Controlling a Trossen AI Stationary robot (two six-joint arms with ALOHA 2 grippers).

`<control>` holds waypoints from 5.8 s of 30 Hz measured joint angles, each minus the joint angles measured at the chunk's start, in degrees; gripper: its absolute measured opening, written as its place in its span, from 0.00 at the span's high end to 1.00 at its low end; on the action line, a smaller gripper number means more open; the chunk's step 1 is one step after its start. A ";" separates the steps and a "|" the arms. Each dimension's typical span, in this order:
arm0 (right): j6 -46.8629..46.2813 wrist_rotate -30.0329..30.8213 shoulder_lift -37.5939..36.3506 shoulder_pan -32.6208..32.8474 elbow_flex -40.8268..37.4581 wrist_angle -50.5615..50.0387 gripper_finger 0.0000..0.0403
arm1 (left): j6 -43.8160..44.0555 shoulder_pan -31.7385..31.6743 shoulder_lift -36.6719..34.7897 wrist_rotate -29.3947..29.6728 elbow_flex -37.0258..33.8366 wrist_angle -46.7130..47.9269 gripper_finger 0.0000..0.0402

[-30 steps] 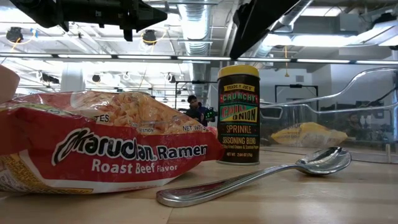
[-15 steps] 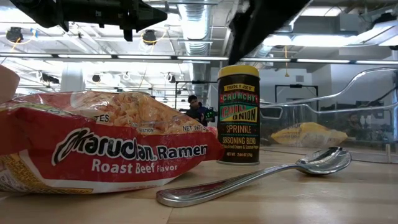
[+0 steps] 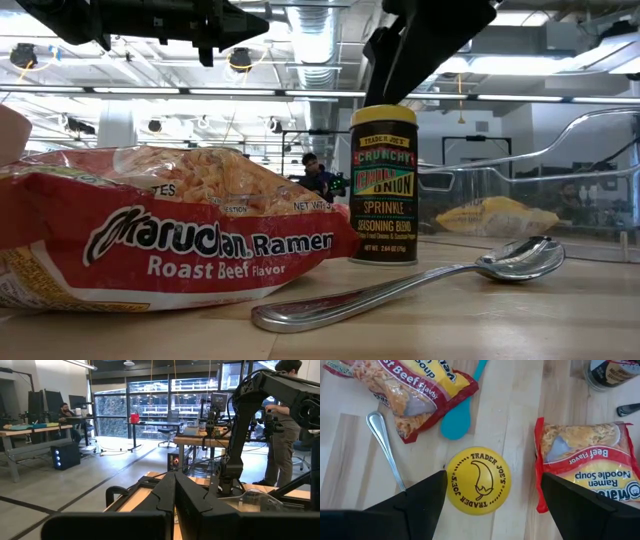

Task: Pick & Place Food Item
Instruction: Put the yellow spice bottle into the blue bin

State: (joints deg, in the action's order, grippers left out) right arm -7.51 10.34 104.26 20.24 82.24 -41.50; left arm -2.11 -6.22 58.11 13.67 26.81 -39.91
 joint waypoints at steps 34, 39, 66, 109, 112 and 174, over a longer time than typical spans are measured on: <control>-1.57 -0.03 0.05 0.68 -0.07 0.95 0.29 | 0.00 -0.01 0.00 0.00 -0.02 -0.02 1.00; -2.53 -0.13 0.05 0.68 -0.07 0.85 0.29 | 0.00 -0.01 0.00 0.01 -0.02 -0.02 1.00; -4.13 -0.45 0.07 0.68 -0.04 0.35 0.29 | 0.00 -0.01 0.00 0.01 -0.02 -0.03 1.00; -4.04 -1.52 6.74 0.20 0.01 1.90 0.29 | 0.00 -0.02 0.02 0.00 -0.04 -0.45 1.00; -3.91 -1.52 6.78 0.23 -0.02 1.92 0.29 | 0.00 0.00 0.02 0.00 -0.04 -0.45 1.00; -3.23 -2.89 6.76 -0.12 -0.02 0.58 0.56 | 0.00 -0.02 0.02 0.02 -0.04 -0.43 1.00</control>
State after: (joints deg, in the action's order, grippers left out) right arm -10.74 7.44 111.02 20.12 82.21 -40.92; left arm -2.11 -6.24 58.13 13.69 26.76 -40.34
